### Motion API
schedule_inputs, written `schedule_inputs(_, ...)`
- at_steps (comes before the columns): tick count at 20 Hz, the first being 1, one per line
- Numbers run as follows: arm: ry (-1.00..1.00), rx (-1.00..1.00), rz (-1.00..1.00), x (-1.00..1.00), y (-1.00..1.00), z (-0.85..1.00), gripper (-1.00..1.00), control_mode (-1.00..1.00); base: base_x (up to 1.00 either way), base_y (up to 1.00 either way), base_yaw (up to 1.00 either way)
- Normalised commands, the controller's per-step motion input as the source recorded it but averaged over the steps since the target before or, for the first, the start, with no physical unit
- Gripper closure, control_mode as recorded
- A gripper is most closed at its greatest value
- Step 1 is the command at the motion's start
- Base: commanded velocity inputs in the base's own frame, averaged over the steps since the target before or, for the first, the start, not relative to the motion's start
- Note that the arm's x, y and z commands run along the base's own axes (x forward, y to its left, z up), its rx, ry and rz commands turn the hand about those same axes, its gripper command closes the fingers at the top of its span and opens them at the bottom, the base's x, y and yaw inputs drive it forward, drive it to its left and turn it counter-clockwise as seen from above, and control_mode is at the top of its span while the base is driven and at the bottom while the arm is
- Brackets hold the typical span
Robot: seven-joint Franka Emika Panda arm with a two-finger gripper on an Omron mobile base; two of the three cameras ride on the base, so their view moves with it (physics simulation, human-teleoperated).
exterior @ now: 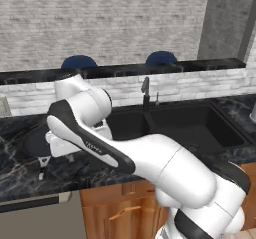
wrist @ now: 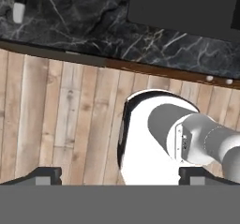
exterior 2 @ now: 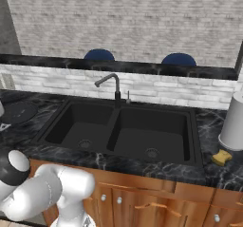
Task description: Pick the pan and sponge and place them into the sink. Then turn on the water.
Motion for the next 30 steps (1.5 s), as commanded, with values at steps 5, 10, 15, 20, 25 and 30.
schedule_inputs(5, 0.06, 0.00, -0.02, 0.23, 0.60, -0.53, -1.00, -1.00, 0.00, 0.00, 0.00)
schedule_inputs(10, 0.01, 0.03, -0.09, 0.51, 0.10, -0.53, -1.00, -1.00, 0.00, 0.00, 0.00)
schedule_inputs(15, 0.00, 0.01, -0.09, 0.33, 0.11, -0.48, -1.00, -1.00, 0.00, 0.00, 0.00)
schedule_inputs(20, 0.00, 0.01, -0.06, 0.27, 0.39, -0.32, -1.00, -1.00, 0.00, 0.00, 0.00)
schedule_inputs(25, 0.00, 0.00, -0.04, 0.21, 0.32, -0.20, -1.00, -1.00, 0.00, 0.00, 0.00)
schedule_inputs(30, 0.00, 0.00, -0.02, 0.23, 0.20, -0.32, -1.00, -1.00, 0.00, 0.00, 0.00)
